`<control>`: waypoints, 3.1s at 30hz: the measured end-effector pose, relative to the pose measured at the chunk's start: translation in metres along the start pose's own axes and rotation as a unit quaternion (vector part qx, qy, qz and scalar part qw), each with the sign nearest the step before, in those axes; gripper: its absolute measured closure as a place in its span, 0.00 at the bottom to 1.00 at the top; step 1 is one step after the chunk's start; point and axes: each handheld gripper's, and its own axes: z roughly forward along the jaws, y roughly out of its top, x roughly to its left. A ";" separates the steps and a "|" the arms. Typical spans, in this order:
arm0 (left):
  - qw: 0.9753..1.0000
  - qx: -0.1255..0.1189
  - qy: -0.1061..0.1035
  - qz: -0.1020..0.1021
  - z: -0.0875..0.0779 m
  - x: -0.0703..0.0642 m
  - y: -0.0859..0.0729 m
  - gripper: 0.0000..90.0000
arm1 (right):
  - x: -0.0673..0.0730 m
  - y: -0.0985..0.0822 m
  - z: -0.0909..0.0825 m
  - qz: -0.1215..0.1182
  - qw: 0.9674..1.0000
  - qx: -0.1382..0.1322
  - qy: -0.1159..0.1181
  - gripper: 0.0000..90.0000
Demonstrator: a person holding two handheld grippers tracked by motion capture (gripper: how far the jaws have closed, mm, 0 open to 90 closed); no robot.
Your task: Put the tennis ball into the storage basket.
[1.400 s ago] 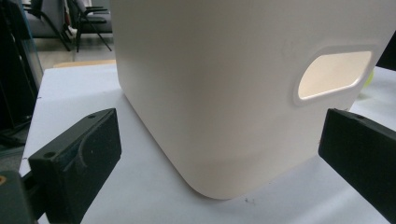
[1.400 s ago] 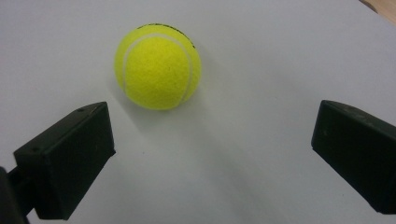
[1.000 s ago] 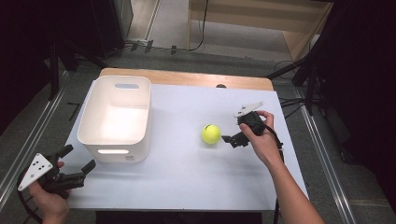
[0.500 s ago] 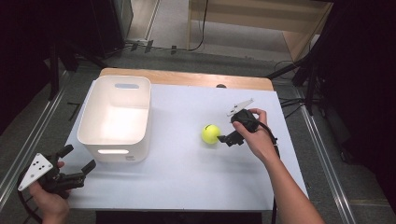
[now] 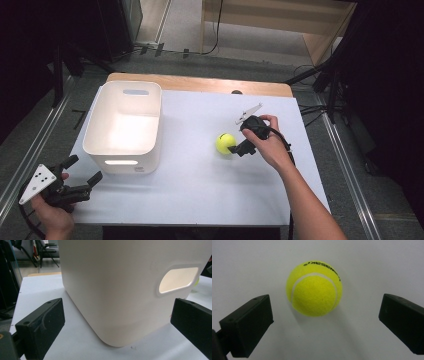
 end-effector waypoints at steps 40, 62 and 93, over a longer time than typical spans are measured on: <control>1.000 0.002 -0.001 0.003 0.000 0.000 0.000 0.00 | 0.008 0.021 0.034 -0.021 0.998 0.061 0.008 0.23; 1.000 0.001 -0.001 0.002 0.000 0.000 0.000 0.00 | 0.009 0.025 0.047 -0.024 0.996 0.080 0.027 0.24; 1.000 0.001 -0.002 0.002 0.000 0.000 0.000 0.00 | 0.005 0.040 0.021 -0.034 0.996 0.076 0.019 0.25</control>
